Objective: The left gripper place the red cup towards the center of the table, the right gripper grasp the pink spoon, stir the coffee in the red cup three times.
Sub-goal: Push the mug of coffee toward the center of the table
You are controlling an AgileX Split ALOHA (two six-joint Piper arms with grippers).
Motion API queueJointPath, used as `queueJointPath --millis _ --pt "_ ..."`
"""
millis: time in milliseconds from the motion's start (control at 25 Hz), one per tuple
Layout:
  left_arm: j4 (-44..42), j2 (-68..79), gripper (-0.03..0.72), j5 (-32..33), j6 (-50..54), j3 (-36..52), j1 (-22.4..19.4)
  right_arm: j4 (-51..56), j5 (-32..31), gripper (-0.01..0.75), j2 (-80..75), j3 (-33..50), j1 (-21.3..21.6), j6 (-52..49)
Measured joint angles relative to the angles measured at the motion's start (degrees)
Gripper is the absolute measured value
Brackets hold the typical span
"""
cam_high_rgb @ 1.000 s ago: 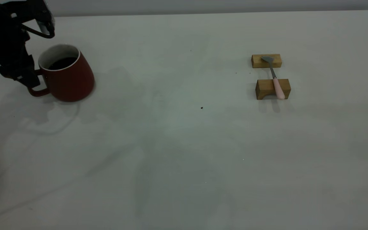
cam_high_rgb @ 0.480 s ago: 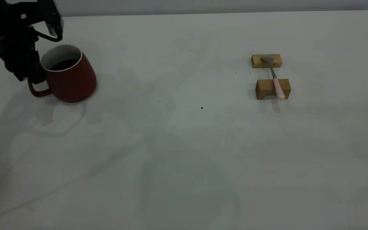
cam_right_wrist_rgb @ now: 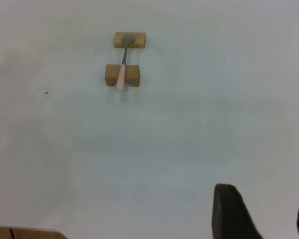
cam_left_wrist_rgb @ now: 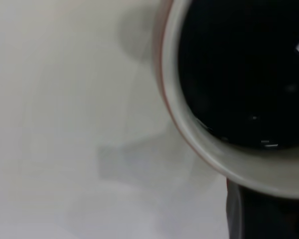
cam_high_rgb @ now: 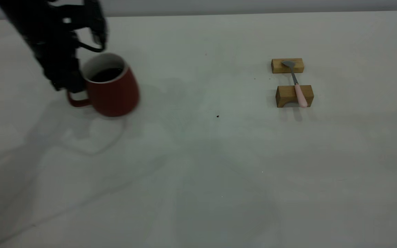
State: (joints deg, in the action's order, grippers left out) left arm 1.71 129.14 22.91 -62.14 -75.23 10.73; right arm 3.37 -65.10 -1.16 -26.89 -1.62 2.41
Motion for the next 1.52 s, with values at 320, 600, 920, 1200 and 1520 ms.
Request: queueJointPath --millis 320,600,920,1200,1520 --pt "0.1 0.1 0.216 -1.4 3.5 0.0 7.1 0.0 0.0 0.365 0.0 0.0 0.0 0.0" --pt "0.0 2.2 0.216 -1.2 4.2 -2.9 11.4 0.0 0.0 0.365 0.0 0.0 0.0 0.0" --pt "0.0 4.6 0.216 1.2 4.6 -8.0 13.5 0.0 0.0 0.365 0.0 0.0 0.0 0.0" --pt "0.0 5.9 0.446 1.4 5.0 -8.3 13.6 0.0 0.0 0.365 0.0 0.0 0.0 0.0" --pt "0.1 0.8 0.669 7.8 8.2 -10.0 13.5 0.0 0.0 0.365 0.0 0.0 0.0 0.0"
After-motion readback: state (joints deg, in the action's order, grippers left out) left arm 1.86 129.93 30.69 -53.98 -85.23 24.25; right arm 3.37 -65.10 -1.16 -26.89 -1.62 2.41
